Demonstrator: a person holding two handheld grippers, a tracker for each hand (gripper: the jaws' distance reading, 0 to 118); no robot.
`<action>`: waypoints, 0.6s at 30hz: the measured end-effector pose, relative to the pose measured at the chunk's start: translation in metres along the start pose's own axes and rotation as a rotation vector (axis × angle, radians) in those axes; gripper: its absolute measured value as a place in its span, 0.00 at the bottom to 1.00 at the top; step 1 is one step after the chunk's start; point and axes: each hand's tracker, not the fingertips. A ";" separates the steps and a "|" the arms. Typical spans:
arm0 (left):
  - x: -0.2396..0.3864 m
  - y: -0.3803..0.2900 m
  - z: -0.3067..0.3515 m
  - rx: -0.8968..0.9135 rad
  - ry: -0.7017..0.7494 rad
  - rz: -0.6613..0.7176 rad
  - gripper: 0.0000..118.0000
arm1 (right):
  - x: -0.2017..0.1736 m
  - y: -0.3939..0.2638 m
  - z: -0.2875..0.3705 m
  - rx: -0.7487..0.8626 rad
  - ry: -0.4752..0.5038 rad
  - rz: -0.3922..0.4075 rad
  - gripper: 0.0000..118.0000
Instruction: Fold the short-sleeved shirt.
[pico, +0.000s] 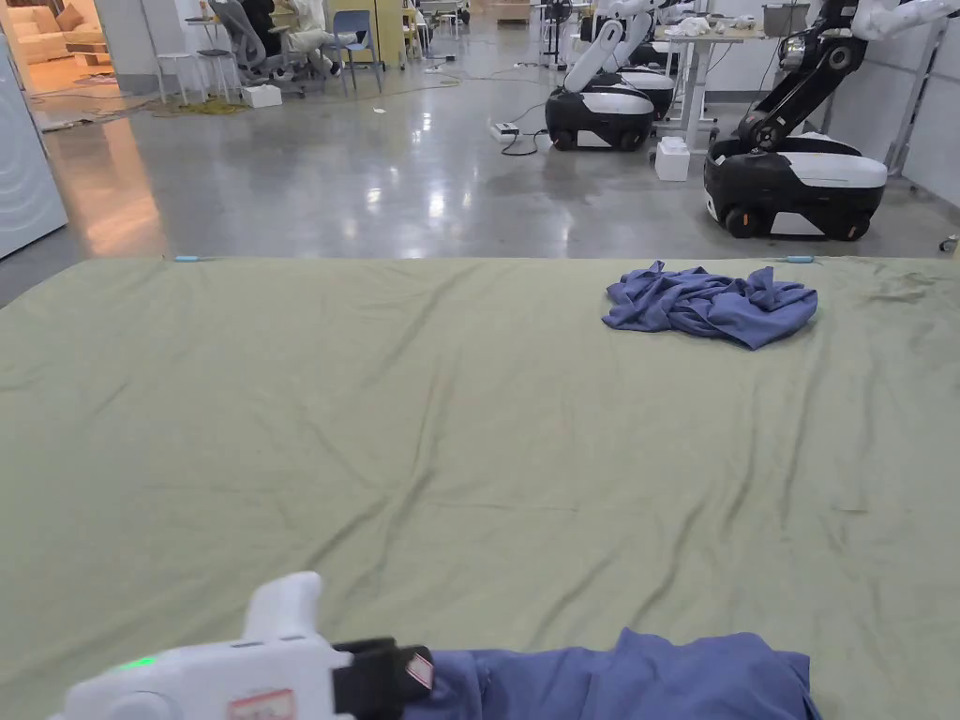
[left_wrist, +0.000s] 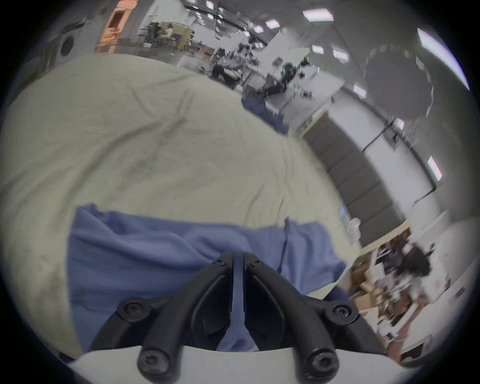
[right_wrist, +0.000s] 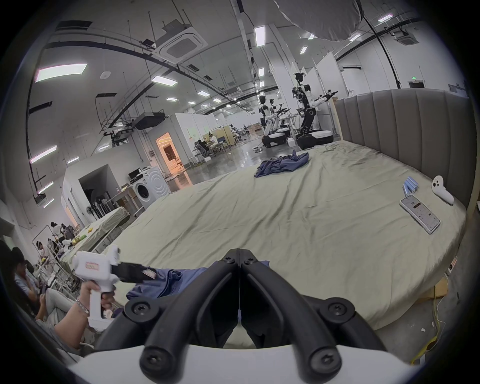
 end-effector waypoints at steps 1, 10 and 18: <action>-0.013 0.006 0.016 0.041 -0.030 0.023 0.08 | -0.002 0.001 -0.001 -0.001 -0.001 0.003 0.02; -0.112 -0.016 0.062 0.044 -0.076 0.355 1.00 | -0.015 -0.005 -0.018 -0.038 0.023 -0.002 0.02; -0.153 -0.023 -0.011 -0.055 -0.425 0.597 1.00 | -0.025 -0.002 -0.019 -0.050 0.038 0.018 0.02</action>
